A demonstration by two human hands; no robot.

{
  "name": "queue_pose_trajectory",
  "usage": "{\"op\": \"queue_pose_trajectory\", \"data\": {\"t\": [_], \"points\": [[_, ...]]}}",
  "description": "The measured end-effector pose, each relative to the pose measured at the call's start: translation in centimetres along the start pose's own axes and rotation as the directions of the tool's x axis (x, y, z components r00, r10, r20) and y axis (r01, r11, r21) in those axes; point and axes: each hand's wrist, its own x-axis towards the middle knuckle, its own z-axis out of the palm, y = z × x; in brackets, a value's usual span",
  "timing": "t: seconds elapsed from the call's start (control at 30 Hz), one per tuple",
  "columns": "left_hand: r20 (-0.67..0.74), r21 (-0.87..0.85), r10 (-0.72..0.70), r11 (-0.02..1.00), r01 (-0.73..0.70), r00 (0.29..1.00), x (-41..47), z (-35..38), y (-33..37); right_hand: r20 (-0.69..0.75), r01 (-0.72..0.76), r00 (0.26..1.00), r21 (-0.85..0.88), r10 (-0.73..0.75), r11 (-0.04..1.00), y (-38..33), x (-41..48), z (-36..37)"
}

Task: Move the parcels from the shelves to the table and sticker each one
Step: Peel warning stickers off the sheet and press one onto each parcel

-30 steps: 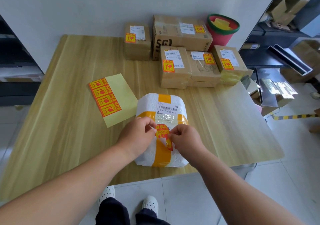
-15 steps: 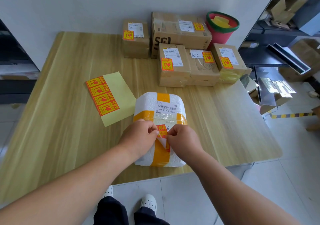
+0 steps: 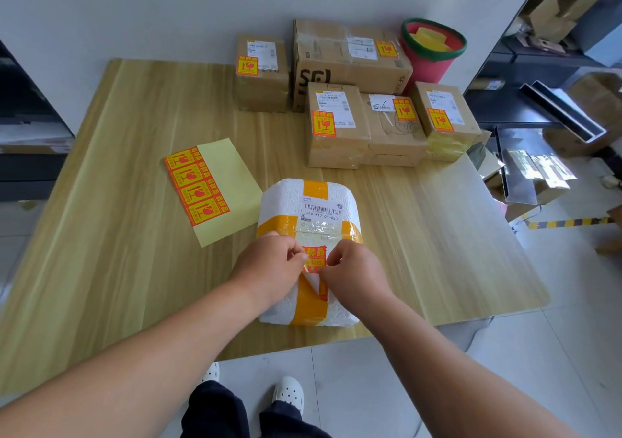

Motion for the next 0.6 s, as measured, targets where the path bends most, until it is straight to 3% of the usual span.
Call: {"op": "queue_pose_trajectory", "data": {"t": [0.4,0.6], "points": [[0.034,0.059,0.006,0.998,-0.008,0.999,-0.1,0.1,0.1,-0.028,0.053,0.998,-0.095,-0.056,0.994,0.5,-0.1,-0.1],[0.125,0.181,0.096,0.976,-0.118,0.987,-0.1,-0.2,-0.9,-0.101,0.258,0.955,-0.184,-0.28,0.948,1.5,-0.4,0.5]]}}
